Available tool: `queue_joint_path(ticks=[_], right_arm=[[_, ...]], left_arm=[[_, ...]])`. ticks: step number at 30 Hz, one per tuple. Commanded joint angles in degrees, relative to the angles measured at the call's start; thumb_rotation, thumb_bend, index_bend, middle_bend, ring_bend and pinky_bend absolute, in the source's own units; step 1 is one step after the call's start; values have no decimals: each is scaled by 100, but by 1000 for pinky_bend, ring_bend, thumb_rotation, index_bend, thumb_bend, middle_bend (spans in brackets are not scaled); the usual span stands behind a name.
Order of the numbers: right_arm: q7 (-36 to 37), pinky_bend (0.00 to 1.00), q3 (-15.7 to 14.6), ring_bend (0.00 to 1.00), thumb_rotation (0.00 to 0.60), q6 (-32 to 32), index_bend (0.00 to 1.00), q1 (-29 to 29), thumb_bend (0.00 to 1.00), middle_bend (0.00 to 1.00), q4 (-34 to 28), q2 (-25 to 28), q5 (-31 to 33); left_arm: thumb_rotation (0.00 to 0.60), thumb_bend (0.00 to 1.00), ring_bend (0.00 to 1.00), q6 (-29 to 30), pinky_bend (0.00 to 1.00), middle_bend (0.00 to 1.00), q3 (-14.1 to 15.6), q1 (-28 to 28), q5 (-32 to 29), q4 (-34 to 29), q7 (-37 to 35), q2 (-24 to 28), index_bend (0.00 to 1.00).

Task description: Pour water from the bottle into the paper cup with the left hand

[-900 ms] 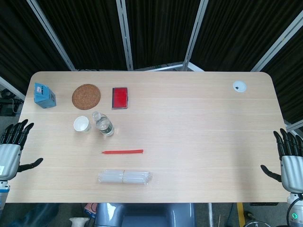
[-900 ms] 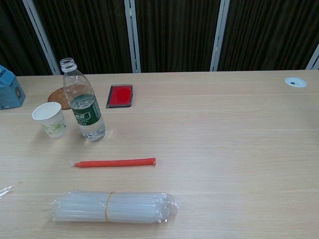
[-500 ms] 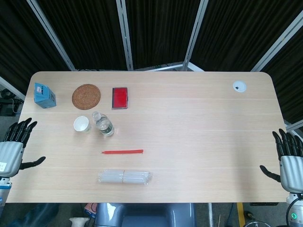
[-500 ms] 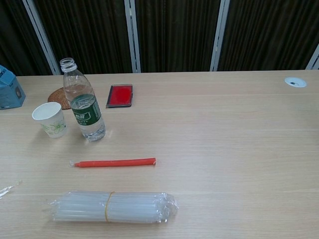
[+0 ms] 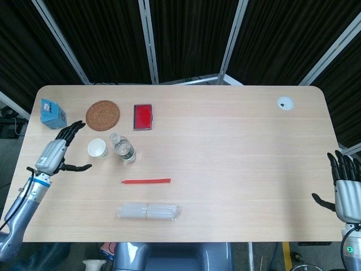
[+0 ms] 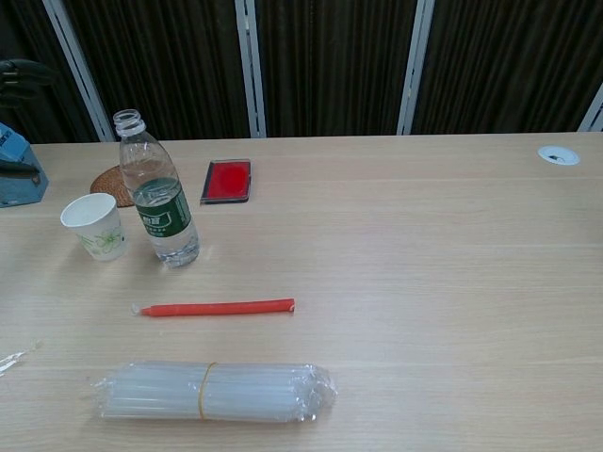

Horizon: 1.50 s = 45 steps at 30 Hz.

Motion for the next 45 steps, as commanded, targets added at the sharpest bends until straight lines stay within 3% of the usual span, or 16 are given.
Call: queue_joint_path(ticks=[1, 6, 20, 45], right_arm=[[-53, 0, 33, 0, 600, -64, 0, 24, 0, 0, 66, -32, 115], [-110, 0, 92, 0, 600, -128, 0, 45, 0, 0, 145, -64, 308], [-236, 0, 120, 0, 600, -236, 0, 99, 0, 0, 272, -136, 517], [-395, 0, 155, 0, 600, -383, 0, 184, 0, 0, 441, -237, 753]], left_arm=[[600, 0, 0, -588, 0, 0, -163, -522, -112, 765, -803, -603, 0], [600, 0, 0, -1083, 0, 0, -7, -896, 74, 1599, -1479, -1062, 0], [600, 0, 0, -1189, 0, 0, 202, -1437, 402, 3091, -2686, -2041, 0], [600, 0, 0, -1562, 19, 0, 540, -1978, 570, 4347, -3735, -3044, 3]])
